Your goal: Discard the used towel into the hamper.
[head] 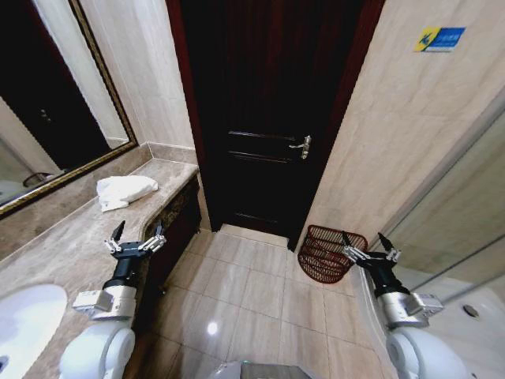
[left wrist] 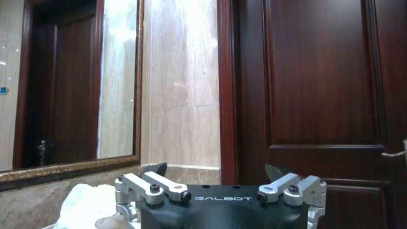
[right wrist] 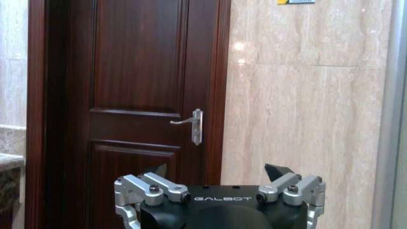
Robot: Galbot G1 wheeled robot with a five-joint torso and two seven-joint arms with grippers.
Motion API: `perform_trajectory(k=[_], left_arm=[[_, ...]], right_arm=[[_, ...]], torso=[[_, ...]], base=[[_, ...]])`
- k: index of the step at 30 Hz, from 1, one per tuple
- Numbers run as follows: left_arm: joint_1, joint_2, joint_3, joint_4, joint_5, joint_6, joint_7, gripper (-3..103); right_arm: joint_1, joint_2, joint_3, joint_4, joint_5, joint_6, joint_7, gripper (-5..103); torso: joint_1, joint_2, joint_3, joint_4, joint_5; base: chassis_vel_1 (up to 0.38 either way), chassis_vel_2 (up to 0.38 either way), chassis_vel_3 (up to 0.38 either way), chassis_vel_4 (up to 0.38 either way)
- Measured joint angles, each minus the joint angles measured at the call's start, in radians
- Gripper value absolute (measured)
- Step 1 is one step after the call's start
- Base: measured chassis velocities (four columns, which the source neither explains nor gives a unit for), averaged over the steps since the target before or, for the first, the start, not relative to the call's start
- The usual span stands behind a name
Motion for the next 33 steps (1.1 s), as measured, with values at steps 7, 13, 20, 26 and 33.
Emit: perform_trajectory(k=[7,13,20,26,33], left_arm=[[0.001,-0.001,0.001,-0.001,0.008,-0.001,0.001,100],[0.002,-0.001,0.001,-0.003,0.013,-0.003,0.002,100],[0.001,-0.002,0.001,-0.002,0.015,-0.004,0.003,100],[0.001,-0.003,0.0,0.0,0.015,-0.006,0.004,100],[0.0,-0.003,-0.001,0.001,0.015,-0.006,0.005,100]], right_arm=[[0.001,-0.002,0.002,-0.003,0.005,0.001,0.0,100],[0.0,-0.002,0.003,-0.002,0.012,0.001,0.0,100],[0.002,-0.002,0.001,-0.004,0.013,0.001,0.0,100],[0.003,-0.003,0.001,-0.006,0.013,0.001,0.0,100],[0.007,-0.003,0.001,-0.006,0.013,0.0,0.001,100]], torso=[[0.0,0.0,0.0,0.0,-0.0001],[0.0,0.0,0.0,0.0,-0.0001],[0.0,0.0,0.0,0.0,0.0001],[0.0,0.0,0.0,0.0002,0.0],[0.0,0.0,0.0,0.0,0.0]], base=[[-0.089,0.089,0.087,-0.101],[-0.091,0.088,0.088,-0.095],[-0.087,0.071,0.09,-0.082],[-0.085,0.098,0.082,-0.09],[-0.102,0.087,0.086,-0.102]])
